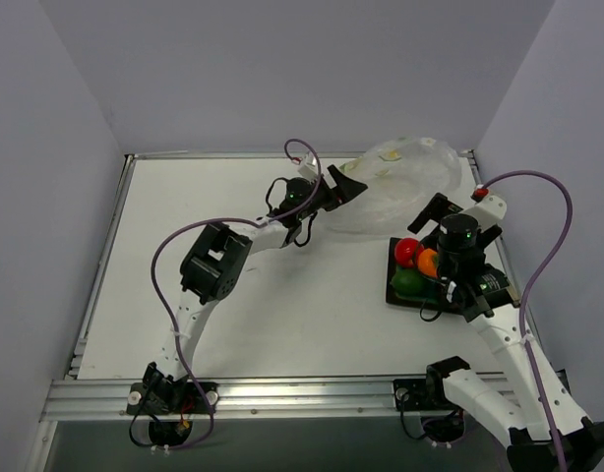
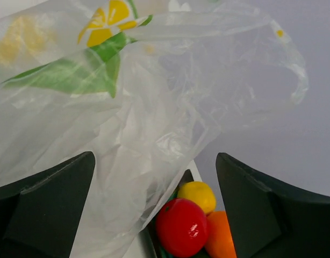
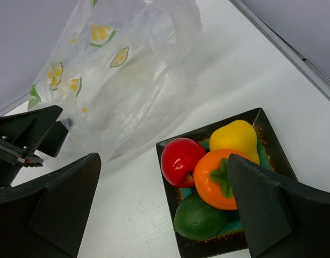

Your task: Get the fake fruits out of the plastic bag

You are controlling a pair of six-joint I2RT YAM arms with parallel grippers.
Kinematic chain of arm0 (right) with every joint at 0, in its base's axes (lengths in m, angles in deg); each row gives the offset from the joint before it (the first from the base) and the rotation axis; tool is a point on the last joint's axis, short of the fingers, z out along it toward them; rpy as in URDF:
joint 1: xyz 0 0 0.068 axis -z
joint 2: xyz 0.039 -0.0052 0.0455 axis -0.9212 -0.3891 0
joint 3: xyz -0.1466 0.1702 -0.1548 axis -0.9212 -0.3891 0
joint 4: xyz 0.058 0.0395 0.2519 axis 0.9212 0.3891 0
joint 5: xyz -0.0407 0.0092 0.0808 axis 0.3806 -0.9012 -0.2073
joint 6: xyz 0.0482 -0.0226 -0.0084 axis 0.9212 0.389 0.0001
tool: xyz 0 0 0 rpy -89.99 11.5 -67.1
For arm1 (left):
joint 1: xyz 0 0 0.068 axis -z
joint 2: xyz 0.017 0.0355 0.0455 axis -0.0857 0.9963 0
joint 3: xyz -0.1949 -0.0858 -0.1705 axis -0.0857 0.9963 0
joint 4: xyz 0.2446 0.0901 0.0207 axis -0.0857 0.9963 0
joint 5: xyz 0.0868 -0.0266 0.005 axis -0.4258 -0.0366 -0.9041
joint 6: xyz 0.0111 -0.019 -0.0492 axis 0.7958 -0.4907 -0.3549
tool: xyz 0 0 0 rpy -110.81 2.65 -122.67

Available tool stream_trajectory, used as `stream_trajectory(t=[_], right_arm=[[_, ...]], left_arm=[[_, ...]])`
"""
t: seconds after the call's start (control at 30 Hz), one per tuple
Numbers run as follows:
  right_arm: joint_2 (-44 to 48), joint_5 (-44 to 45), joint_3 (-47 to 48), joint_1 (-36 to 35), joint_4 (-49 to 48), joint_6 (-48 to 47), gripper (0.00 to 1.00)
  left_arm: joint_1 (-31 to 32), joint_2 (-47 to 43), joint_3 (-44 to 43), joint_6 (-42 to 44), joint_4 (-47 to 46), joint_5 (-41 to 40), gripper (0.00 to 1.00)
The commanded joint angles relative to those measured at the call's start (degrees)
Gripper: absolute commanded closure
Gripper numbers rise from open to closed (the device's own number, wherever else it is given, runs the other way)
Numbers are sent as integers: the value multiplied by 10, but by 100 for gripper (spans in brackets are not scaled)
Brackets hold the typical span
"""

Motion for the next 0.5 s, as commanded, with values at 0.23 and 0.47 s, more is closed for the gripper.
stream_trajectory(t=[0.23, 0.47], right_arm=[[19, -20, 9, -5, -84, -46, 0], [26, -36, -8, -6, -112, -54, 0]], left_arm=[[-1, -115, -100, 29, 115, 37, 6], [-8, -106, -37, -142, 69, 55, 6]])
